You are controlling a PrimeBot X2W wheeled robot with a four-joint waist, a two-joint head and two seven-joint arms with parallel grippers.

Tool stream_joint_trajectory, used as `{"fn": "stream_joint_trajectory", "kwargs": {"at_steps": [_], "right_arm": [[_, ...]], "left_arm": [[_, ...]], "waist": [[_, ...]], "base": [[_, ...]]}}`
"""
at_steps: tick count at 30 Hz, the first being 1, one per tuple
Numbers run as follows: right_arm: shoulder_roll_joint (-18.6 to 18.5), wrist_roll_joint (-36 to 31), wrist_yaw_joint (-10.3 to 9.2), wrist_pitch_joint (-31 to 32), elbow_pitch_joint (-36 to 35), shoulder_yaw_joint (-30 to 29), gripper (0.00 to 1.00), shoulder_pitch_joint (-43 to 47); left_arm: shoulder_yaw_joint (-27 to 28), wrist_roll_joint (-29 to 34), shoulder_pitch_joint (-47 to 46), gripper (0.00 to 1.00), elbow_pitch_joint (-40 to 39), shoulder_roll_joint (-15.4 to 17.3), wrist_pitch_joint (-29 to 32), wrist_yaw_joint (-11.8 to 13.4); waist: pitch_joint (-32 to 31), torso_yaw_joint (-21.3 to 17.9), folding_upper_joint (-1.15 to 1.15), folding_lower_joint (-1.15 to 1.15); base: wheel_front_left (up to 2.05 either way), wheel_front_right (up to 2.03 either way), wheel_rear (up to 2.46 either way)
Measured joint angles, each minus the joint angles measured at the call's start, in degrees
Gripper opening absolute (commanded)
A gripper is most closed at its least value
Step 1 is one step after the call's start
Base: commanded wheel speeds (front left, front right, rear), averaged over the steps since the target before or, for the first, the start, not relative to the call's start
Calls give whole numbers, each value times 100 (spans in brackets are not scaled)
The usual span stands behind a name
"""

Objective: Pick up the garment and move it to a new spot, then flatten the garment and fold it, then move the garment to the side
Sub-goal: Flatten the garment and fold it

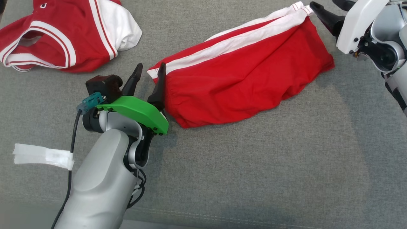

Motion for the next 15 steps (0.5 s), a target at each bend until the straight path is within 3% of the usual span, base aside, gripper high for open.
{"fn": "stream_joint_trajectory", "kwargs": {"at_steps": [8,15], "right_arm": [[-253,20,0,-402,1,67,100,-112],[-259,160,0,-649,4,181,100,-15]], "left_arm": [[78,357,-68,100,-35,78,-375,40],[166,572,-52,100,-371,169,-555,69]], "waist": [[-58,-24,0,0],[-151,-89,0,0]], "base": [[0,0,0],[0,0,0]]}}
